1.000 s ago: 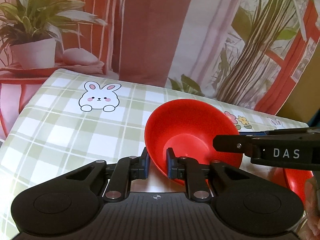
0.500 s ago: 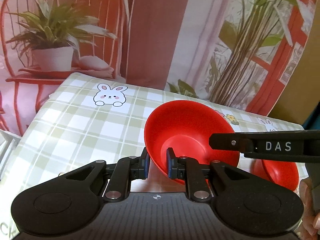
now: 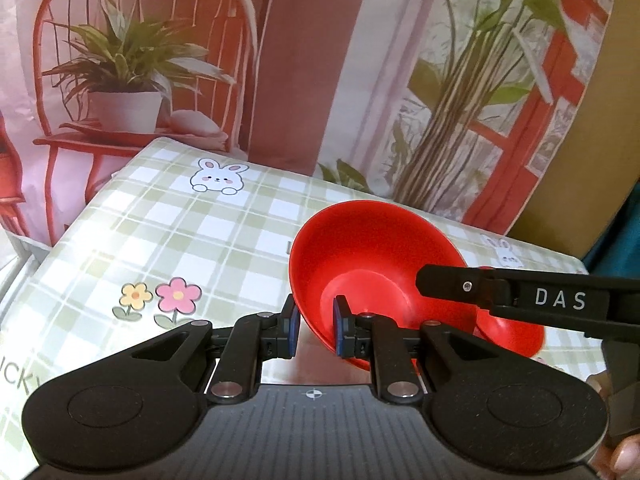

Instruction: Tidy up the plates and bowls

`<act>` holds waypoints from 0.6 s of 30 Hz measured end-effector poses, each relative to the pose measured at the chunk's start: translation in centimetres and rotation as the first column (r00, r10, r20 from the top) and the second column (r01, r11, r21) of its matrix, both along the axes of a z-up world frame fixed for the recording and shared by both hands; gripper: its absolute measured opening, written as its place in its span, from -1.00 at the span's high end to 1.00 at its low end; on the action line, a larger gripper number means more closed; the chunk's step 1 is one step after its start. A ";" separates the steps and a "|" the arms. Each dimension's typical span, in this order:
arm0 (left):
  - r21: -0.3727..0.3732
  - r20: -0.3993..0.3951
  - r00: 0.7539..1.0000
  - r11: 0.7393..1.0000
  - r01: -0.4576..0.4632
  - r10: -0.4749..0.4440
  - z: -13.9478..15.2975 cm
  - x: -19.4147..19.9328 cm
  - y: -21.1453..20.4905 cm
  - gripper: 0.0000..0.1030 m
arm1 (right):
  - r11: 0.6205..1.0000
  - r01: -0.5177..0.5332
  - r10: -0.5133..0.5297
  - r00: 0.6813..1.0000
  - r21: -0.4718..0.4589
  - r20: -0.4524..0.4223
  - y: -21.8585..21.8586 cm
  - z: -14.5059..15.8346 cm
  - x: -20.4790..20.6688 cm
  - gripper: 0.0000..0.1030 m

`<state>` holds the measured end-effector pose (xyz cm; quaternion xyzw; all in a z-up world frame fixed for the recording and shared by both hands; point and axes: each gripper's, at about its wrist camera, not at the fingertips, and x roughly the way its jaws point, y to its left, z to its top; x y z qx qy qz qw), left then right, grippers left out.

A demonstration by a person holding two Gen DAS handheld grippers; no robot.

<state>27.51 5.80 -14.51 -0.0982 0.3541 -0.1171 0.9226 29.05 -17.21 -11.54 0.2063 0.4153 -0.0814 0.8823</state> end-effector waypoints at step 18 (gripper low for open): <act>-0.030 0.023 1.000 0.999 0.013 -0.013 2.0 -5.7 -3.1 0.65 | 0.996 0.056 -0.062 0.993 0.067 0.102 -1.9 2.1 -7.9 0.50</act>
